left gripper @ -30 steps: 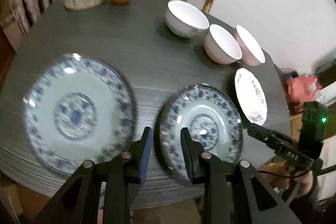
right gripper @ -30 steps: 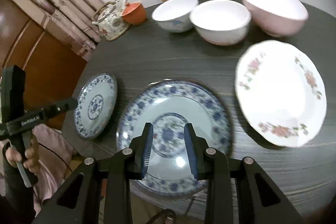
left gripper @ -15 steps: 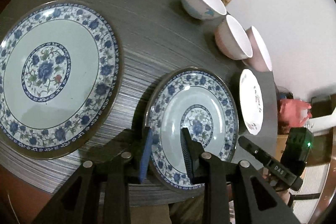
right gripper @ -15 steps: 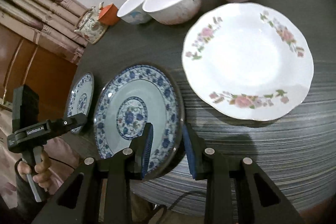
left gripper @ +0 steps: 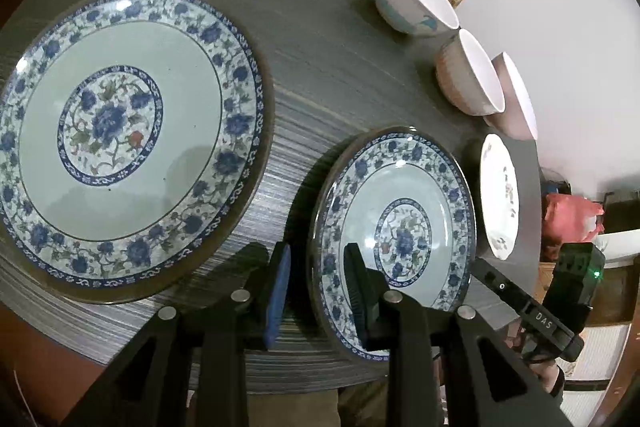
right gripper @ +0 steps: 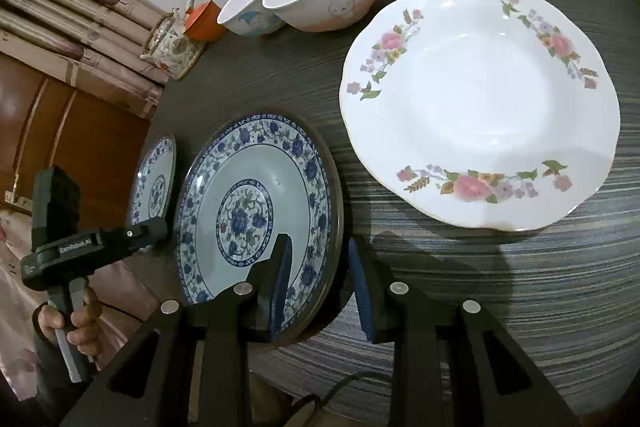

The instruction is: Organize plates and bowls

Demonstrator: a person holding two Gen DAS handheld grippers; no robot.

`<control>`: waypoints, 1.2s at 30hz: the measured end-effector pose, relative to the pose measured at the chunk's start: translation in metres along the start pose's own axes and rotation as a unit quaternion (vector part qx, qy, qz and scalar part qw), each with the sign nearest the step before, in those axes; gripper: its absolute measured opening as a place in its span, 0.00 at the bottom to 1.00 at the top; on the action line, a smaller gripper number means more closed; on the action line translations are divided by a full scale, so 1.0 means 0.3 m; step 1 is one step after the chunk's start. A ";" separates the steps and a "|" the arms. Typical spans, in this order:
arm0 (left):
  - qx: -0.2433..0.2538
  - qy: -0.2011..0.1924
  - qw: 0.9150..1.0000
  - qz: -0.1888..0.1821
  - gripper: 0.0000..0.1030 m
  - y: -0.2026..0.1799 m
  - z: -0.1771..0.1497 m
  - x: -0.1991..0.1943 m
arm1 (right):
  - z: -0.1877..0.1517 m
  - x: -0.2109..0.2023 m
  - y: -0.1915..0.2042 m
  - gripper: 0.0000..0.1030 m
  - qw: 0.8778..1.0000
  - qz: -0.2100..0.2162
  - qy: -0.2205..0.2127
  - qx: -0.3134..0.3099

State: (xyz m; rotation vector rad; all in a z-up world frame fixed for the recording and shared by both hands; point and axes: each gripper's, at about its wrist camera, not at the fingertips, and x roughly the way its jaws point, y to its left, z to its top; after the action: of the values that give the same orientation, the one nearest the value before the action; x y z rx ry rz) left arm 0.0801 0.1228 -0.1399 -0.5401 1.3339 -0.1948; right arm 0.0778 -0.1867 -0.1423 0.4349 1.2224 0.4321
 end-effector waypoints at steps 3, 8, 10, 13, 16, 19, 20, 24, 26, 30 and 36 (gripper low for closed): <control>-0.002 0.006 1.000 -0.001 0.27 0.003 0.006 0.019 | 0.004 0.006 -0.005 0.27 1.000 0.004 0.004 0.003; -0.002 0.010 1.000 0.000 0.27 -0.001 0.017 0.044 | 0.017 0.023 -0.015 0.25 1.000 0.011 0.010 0.008; -0.001 0.013 1.000 0.000 0.27 -0.001 0.019 0.052 | 0.024 0.030 -0.015 0.23 1.000 0.011 0.012 0.006; 0.001 0.014 1.000 -0.001 0.27 -0.003 0.022 0.062 | 0.032 0.036 -0.017 0.23 1.000 0.011 0.013 0.006; 0.006 0.015 1.000 0.001 0.27 -0.015 0.019 0.077 | 0.039 0.045 -0.022 0.23 1.000 0.011 0.015 0.006; 0.013 0.013 1.000 0.001 0.27 -0.024 0.021 0.081 | 0.045 0.052 -0.028 0.23 1.000 0.009 0.016 0.006; 0.015 0.012 1.000 0.000 0.26 -0.028 0.021 0.082 | 0.047 0.054 -0.029 0.22 1.000 0.010 0.015 0.006; 0.030 0.009 1.000 0.003 0.26 -0.050 0.021 0.091 | 0.054 0.062 -0.027 0.19 1.000 0.011 0.015 0.000; 0.044 0.004 0.999 0.017 0.25 -0.067 0.016 0.091 | 0.057 0.070 -0.024 0.16 1.000 0.014 0.016 -0.001; 0.068 -0.003 0.997 0.039 0.19 -0.086 0.005 0.100 | 0.055 0.072 -0.013 0.14 1.000 0.003 0.012 -0.013; 0.074 -0.014 0.997 0.035 0.19 -0.076 0.002 0.068 | 0.050 0.055 0.002 0.14 1.000 -0.012 0.001 -0.026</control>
State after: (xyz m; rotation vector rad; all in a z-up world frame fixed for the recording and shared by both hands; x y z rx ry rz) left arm 0.0895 0.0943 -0.1465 -0.3693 1.2972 -0.2243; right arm 0.0967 -0.1785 -0.1507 0.3754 1.2137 0.4425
